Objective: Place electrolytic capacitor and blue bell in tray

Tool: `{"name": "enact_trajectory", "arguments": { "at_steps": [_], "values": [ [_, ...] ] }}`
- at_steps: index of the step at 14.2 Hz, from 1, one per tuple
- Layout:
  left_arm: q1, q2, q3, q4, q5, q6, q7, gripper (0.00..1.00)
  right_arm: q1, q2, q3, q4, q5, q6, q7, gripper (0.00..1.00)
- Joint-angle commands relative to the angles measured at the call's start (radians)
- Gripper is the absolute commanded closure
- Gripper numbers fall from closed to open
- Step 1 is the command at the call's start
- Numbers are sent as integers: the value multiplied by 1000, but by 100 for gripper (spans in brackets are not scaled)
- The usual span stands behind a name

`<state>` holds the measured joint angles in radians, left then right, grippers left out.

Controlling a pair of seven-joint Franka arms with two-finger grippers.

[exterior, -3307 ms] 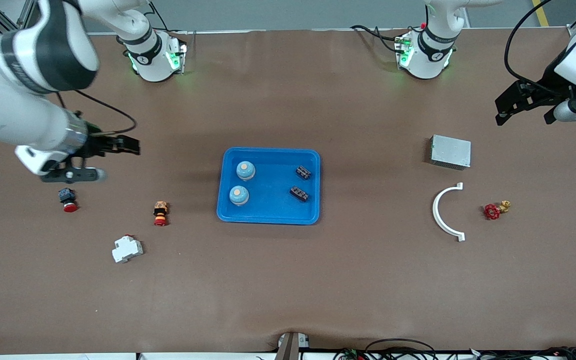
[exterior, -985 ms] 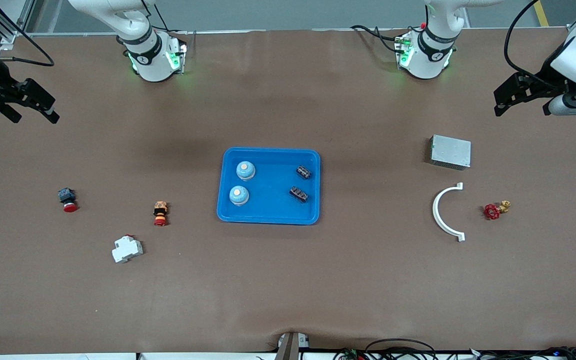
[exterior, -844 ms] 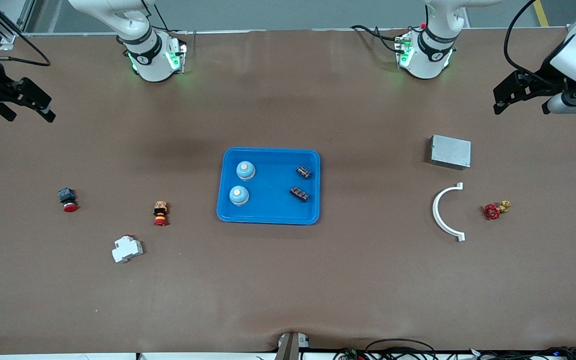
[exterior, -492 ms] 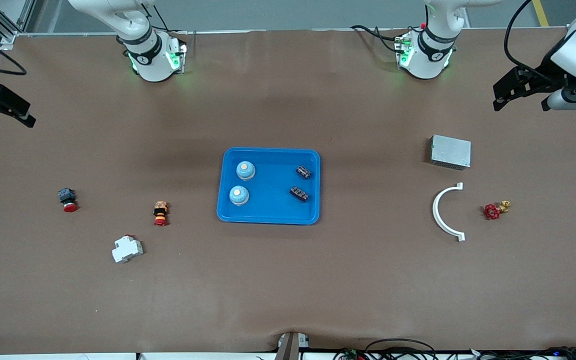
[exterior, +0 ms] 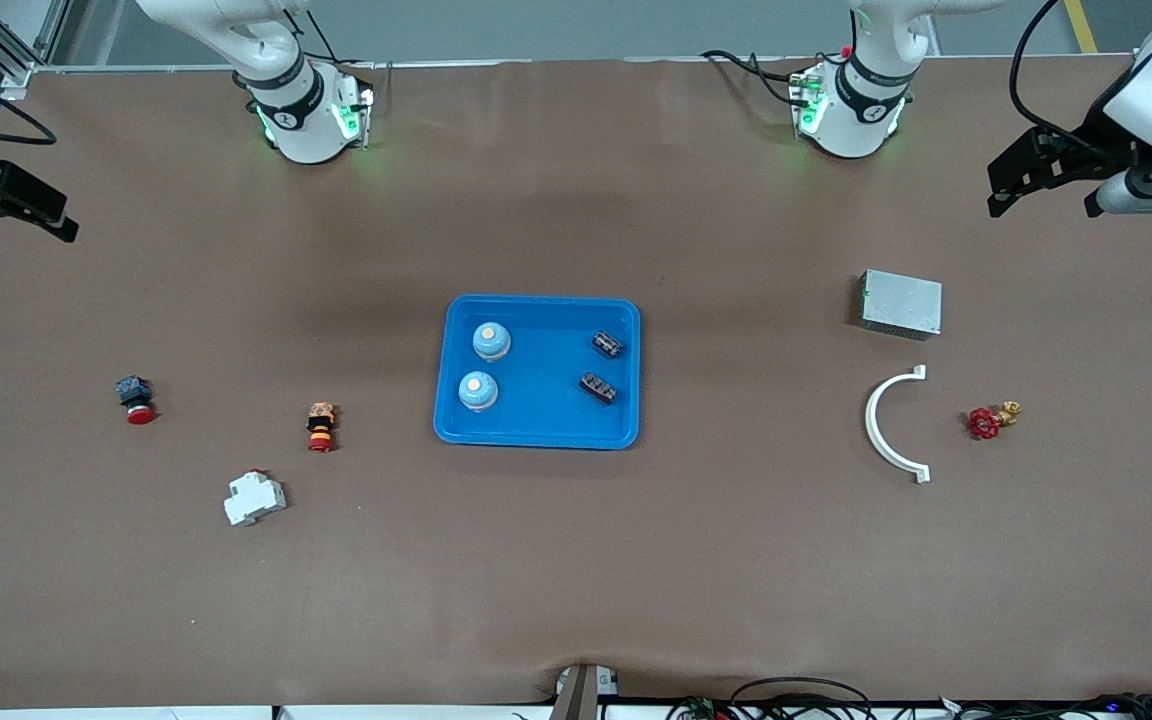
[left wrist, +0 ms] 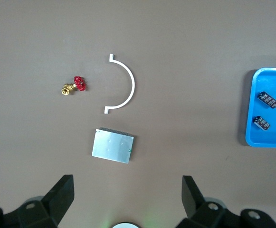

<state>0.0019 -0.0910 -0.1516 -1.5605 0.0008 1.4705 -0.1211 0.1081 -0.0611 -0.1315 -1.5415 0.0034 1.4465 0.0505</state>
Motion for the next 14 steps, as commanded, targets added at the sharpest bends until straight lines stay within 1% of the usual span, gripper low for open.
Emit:
{"name": "enact_trajectory", "arguments": {
  "at_steps": [1, 10, 14],
  "values": [
    [9, -18, 1, 3, -25, -15, 24, 0, 10, -2, 0, 17, -2, -15, 3, 0],
    [10, -4, 6, 37, -16, -15, 24, 0, 10, -2, -2, 35, -3, -20, 0, 0],
    [9, -4, 6, 37, -12, -15, 23, 0, 12, -2, -2, 35, -5, -15, 0, 0]
  ]
}}
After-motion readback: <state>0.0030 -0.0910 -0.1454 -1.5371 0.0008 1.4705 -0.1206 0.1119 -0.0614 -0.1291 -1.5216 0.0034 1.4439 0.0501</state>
